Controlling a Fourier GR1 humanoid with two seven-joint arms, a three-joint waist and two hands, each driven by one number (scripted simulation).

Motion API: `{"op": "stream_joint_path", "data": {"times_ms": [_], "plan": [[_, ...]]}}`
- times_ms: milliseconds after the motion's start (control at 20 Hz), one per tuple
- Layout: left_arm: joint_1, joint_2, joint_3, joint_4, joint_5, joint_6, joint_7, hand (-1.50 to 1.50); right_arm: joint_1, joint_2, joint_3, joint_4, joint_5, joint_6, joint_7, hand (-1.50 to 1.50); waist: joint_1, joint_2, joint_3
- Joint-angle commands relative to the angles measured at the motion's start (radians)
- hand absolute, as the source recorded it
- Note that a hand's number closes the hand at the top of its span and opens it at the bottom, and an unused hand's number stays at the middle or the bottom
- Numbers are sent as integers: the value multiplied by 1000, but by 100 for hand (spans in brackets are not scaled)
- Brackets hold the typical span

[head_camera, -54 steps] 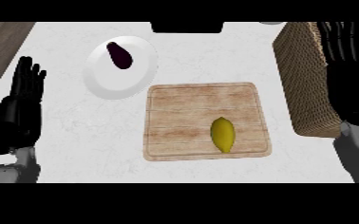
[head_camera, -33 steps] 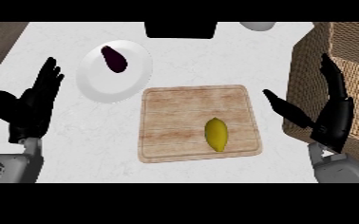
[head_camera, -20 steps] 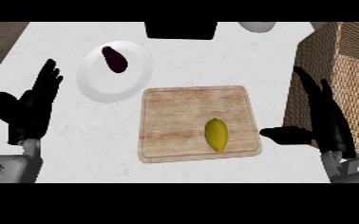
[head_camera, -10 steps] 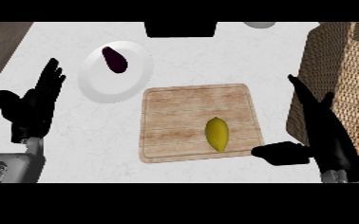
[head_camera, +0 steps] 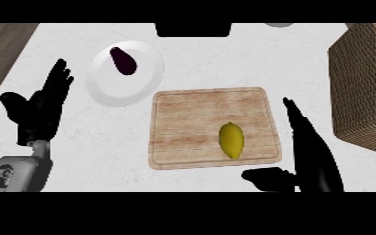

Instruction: Pick the lemon from the cutting board and place it in the basket

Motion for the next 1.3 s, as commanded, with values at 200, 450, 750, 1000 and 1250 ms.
{"op": "stream_joint_path", "data": {"times_ms": [200,450,750,1000,1250], "plan": [[30,0,45,7,22,-63,-31,0,99,198,68,121,254,-105,23,-150,8,3,3],[47,-57,17,2,-41,-28,-54,0,126,259,43,99,329,-57,15,-150,7,3,3],[-12,-56,47,-10,-60,-50,28,0,176,332,32,129,360,-62,-78,-150,6,4,3],[-55,-85,35,-15,-107,-16,75,0,135,404,0,166,385,-12,-58,-150,6,4,4],[20,-93,55,-59,-105,-68,40,0,92,446,-66,226,388,23,-78,-150,9,4,3]]}}
